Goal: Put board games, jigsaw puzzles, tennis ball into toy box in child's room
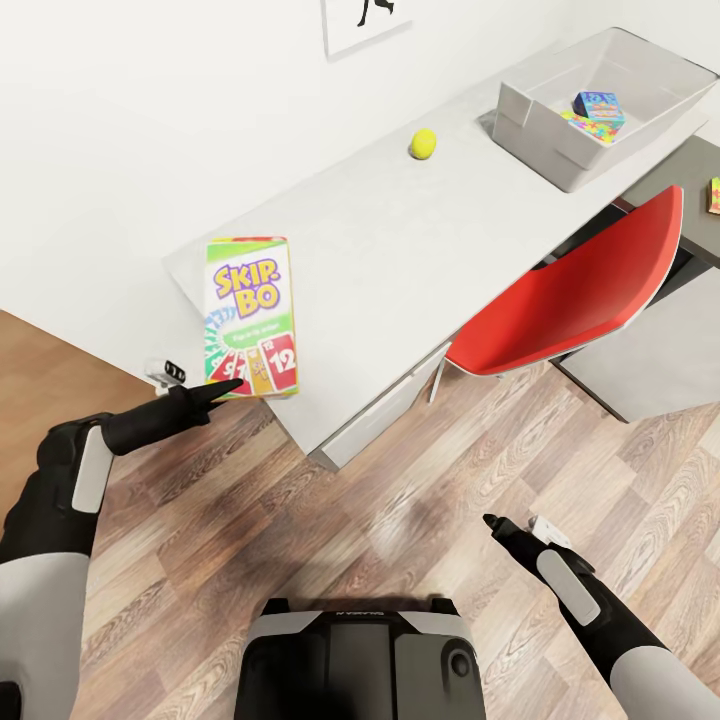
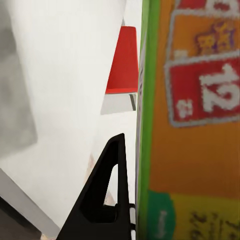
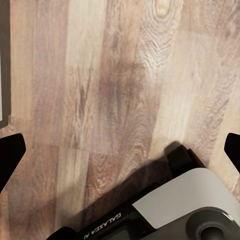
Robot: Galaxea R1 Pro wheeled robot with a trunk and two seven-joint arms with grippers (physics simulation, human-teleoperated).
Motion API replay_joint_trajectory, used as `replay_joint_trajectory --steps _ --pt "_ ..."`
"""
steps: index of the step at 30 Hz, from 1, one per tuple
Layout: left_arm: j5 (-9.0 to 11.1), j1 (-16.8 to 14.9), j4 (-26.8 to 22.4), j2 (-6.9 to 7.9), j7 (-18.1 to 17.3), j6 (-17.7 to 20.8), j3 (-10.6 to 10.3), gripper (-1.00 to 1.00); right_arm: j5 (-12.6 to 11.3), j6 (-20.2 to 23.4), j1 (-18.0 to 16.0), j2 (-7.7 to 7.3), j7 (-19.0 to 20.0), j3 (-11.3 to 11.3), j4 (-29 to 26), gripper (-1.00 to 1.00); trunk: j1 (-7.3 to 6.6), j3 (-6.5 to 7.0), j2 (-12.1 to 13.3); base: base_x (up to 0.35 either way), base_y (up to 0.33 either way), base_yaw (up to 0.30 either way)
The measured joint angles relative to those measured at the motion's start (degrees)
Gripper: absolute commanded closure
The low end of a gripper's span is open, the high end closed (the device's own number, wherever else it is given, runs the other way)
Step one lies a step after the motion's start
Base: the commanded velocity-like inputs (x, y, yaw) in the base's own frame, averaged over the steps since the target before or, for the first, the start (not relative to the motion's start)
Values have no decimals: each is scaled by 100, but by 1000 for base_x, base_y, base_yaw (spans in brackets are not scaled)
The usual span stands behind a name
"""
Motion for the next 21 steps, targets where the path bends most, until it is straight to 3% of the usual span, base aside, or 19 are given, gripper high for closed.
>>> replay_joint_trajectory --steps 21 --pt "-27 11 -54 7 0 -2 -18 100 7 -3 1 -9 10 -5 -1 -100 0 11 0 0 0 -45"
